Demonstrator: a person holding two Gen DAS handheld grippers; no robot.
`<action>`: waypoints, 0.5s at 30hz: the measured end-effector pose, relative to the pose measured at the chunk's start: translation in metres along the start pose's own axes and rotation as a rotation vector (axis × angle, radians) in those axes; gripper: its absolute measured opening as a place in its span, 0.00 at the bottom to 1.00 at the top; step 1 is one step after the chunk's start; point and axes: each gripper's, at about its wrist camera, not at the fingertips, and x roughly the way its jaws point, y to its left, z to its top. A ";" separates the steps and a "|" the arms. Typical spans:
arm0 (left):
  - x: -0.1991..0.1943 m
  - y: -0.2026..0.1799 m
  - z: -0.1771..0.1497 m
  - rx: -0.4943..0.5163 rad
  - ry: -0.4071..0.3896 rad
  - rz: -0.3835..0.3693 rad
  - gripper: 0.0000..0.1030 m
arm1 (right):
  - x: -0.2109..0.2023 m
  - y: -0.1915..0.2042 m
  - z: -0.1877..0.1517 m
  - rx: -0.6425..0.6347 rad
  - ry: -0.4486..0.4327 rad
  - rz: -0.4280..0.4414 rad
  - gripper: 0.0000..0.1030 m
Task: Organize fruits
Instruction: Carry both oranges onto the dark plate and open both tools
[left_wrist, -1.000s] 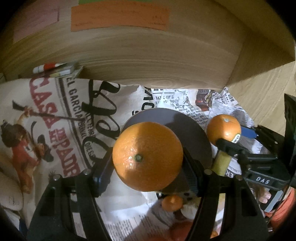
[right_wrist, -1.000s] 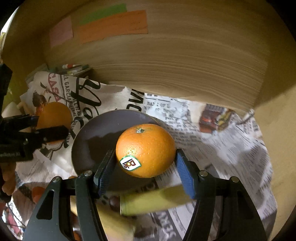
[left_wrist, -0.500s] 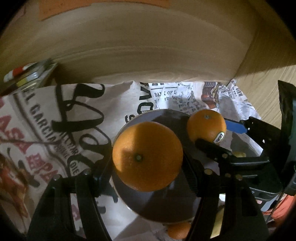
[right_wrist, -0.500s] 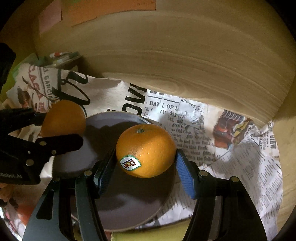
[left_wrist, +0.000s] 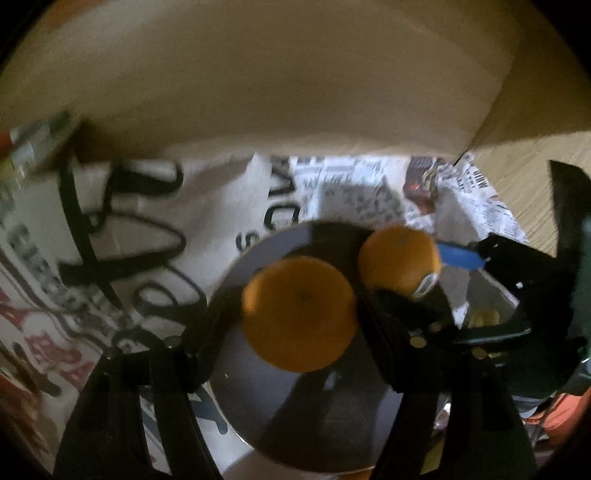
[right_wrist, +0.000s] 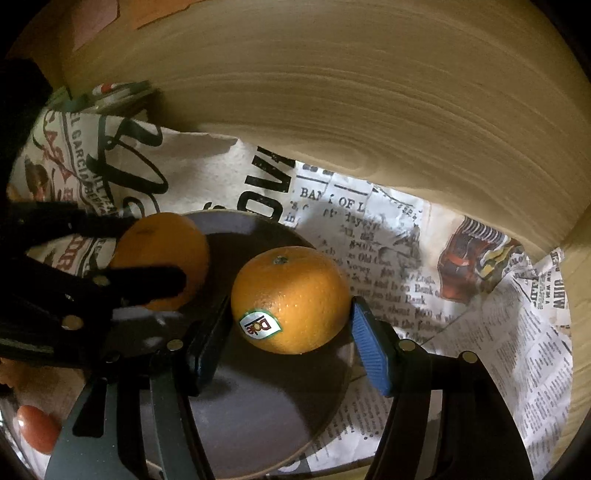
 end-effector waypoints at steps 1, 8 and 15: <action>-0.005 -0.004 0.001 0.018 -0.016 0.009 0.71 | 0.002 0.001 -0.001 -0.002 0.003 0.001 0.60; -0.038 -0.014 -0.005 0.043 -0.091 0.029 0.74 | -0.004 0.003 -0.006 0.011 0.015 0.013 0.61; -0.069 -0.009 -0.023 -0.007 -0.134 0.035 0.77 | -0.056 0.004 -0.006 0.021 -0.097 -0.013 0.75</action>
